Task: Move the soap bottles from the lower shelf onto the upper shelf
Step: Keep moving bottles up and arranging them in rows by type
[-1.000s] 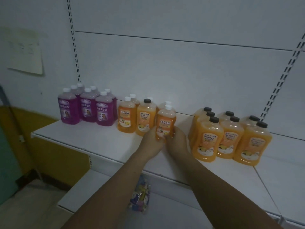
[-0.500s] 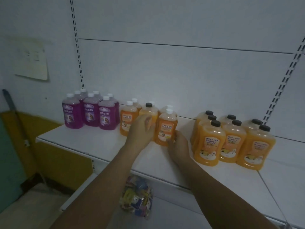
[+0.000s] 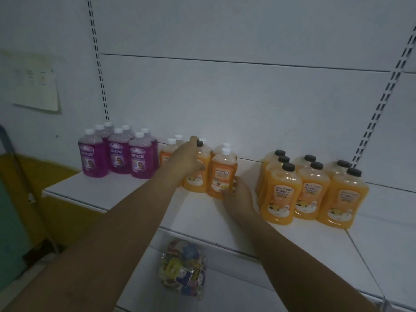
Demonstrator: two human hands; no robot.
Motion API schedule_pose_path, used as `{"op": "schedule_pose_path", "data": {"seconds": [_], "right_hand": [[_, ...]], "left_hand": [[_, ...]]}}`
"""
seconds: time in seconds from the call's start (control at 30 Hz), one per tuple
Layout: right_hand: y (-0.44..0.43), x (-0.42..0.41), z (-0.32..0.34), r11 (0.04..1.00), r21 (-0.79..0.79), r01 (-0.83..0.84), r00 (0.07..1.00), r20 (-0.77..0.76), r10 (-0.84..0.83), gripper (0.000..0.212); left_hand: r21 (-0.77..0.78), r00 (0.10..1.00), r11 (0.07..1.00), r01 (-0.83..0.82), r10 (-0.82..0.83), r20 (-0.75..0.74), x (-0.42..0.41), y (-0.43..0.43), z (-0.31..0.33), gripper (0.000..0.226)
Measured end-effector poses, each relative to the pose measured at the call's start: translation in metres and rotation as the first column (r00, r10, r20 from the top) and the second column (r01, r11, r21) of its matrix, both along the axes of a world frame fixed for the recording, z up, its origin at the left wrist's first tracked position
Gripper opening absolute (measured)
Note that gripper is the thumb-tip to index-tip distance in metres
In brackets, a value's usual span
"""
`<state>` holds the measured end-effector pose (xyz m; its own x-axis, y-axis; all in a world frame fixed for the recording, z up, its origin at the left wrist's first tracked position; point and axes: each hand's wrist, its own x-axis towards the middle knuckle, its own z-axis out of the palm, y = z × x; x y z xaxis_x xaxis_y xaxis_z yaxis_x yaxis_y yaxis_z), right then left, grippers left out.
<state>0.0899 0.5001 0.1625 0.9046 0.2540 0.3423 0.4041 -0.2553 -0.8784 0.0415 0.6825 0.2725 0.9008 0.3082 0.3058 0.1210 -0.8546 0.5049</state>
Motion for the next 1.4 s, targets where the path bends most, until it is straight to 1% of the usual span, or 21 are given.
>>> {"op": "schedule_pose_path", "data": {"seconds": [0.03,0.1,0.2,0.27,0.33,0.47,0.57,0.63,0.7,0.73,0.77,0.83,0.9,1.0,1.07,1.13,1.17,1.23,1.27,1.3,1.4], "right_hand": [[0.001,0.000,0.001,0.999,0.032,-0.005,1.000,-0.029,0.006,0.011],[0.001,-0.003,0.004,0.999,0.034,0.007,0.999,-0.054,-0.005,0.010],[-0.001,-0.006,0.006,1.000,0.014,0.022,0.999,-0.028,-0.021,0.016],[-0.002,-0.005,0.005,0.999,-0.012,0.035,0.999,-0.008,-0.035,0.013],[-0.002,-0.004,0.003,0.999,-0.033,0.027,1.000,0.003,-0.027,0.012],[-0.003,-0.007,0.005,0.999,-0.039,-0.001,1.000,0.018,0.002,0.014],[-0.006,-0.009,0.007,0.996,-0.091,0.014,0.999,0.035,-0.011,0.013],[-0.005,-0.007,0.003,0.992,-0.109,0.063,0.998,0.016,-0.062,0.013],[-0.003,-0.011,0.000,0.981,-0.116,0.155,0.988,0.010,-0.155,0.028],[-0.003,-0.015,-0.001,0.975,-0.091,0.202,0.979,0.040,-0.200,0.032],[-0.004,-0.021,-0.001,0.973,-0.055,0.225,0.971,0.095,-0.219,0.031],[-0.007,-0.032,0.000,0.984,0.006,0.180,0.966,0.188,-0.178,0.024],[-0.011,-0.041,0.002,0.998,0.003,0.065,0.975,0.213,-0.064,0.030],[-0.013,-0.051,0.008,0.985,-0.042,-0.168,0.971,0.168,0.172,0.050],[-0.013,-0.053,0.011,0.963,-0.033,-0.267,0.955,0.125,0.269,0.054],[-0.014,-0.053,0.013,0.965,-0.025,-0.260,0.961,0.084,0.262,0.053],[-0.016,-0.053,0.014,0.969,-0.024,-0.245,0.967,0.062,0.246,0.052],[-0.020,-0.057,0.018,0.975,-0.036,-0.220,0.974,0.043,0.222,0.050],[-0.022,-0.059,0.020,0.977,-0.050,-0.207,0.977,0.046,0.210,0.049],[-0.026,-0.062,0.022,0.978,-0.064,-0.198,0.978,0.056,0.202,0.047],[-0.038,-0.072,0.026,0.980,-0.098,-0.174,0.980,0.076,0.182,0.039]], "left_hand": [[-0.006,1.000,1.000,-0.001,0.001,0.023,0.000,-0.001,-0.002,0.077],[-0.031,0.997,0.999,0.005,-0.002,0.076,-0.001,-0.002,-0.004,0.077],[-0.066,0.990,0.997,0.029,-0.019,0.141,-0.004,-0.004,-0.008,0.077],[-0.099,0.985,0.994,0.036,-0.019,0.172,-0.008,-0.004,-0.011,0.076],[-0.125,0.982,0.991,0.051,-0.027,0.186,-0.011,-0.003,-0.013,0.075],[-0.122,0.983,0.990,0.078,-0.055,0.177,-0.020,-0.001,-0.009,0.074],[-0.164,0.981,0.981,0.106,-0.076,0.178,-0.029,0.000,-0.007,0.073],[-0.166,0.981,0.978,0.124,-0.095,0.172,-0.035,-0.001,-0.007,0.073],[-0.171,0.979,0.975,0.144,-0.116,0.167,-0.041,-0.004,-0.007,0.074],[-0.179,0.978,0.972,0.151,-0.120,0.171,-0.045,-0.005,-0.007,0.075],[-0.189,0.976,0.969,0.158,-0.124,0.179,-0.048,-0.006,-0.008,0.076],[-0.210,0.971,0.962,0.175,-0.134,0.196,-0.055,-0.008,-0.011,0.078],[-0.233,0.966,0.953,0.193,-0.144,0.213,-0.063,-0.012,-0.013,0.078],[-0.258,0.951,0.936,0.241,-0.174,0.256,-0.073,-0.023,-0.015,0.076],[-0.300,0.932,0.909,0.289,-0.196,0.304,-0.078,-0.030,-0.019,0.069],[-0.361,0.918,0.876,0.319,-0.191,0.347,-0.083,-0.035,-0.025,0.063],[-0.388,0.917,0.863,0.322,-0.183,0.354,-0.085,-0.035,-0.031,0.066],[-0.466,0.925,0.822,0.328,-0.179,0.335,-0.091,-0.034,-0.046,0.073],[-0.513,0.928,0.790,0.337,-0.187,0.322,-0.094,-0.034,-0.054,0.071],[-0.541,0.931,0.768,0.343,-0.199,0.308,-0.095,-0.035,-0.064,0.065],[-0.547,0.935,0.768,0.334,-0.196,0.296,-0.101,-0.043,-0.085,0.048]]}}
